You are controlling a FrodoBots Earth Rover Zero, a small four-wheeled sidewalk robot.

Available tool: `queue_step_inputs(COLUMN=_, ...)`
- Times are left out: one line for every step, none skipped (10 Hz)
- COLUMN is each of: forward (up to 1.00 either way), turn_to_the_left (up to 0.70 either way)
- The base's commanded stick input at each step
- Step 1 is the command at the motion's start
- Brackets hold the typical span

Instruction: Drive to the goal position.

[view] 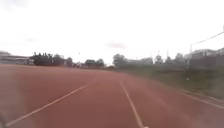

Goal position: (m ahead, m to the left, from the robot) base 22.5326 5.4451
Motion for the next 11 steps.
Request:
queue_step_inputs(forward=0.7, turn_to_the_left=0.0)
queue_step_inputs(forward=0.7, turn_to_the_left=0.0)
queue_step_inputs(forward=0.7, turn_to_the_left=0.0)
queue_step_inputs(forward=0.7, turn_to_the_left=0.0)
queue_step_inputs(forward=0.7, turn_to_the_left=0.0)
queue_step_inputs(forward=0.7, turn_to_the_left=0.0)
queue_step_inputs(forward=0.7, turn_to_the_left=0.0)
queue_step_inputs(forward=0.7, turn_to_the_left=0.0)
queue_step_inputs(forward=0.7, turn_to_the_left=0.0)
queue_step_inputs(forward=0.7, turn_to_the_left=0.0)
queue_step_inputs(forward=0.7, turn_to_the_left=0.0)
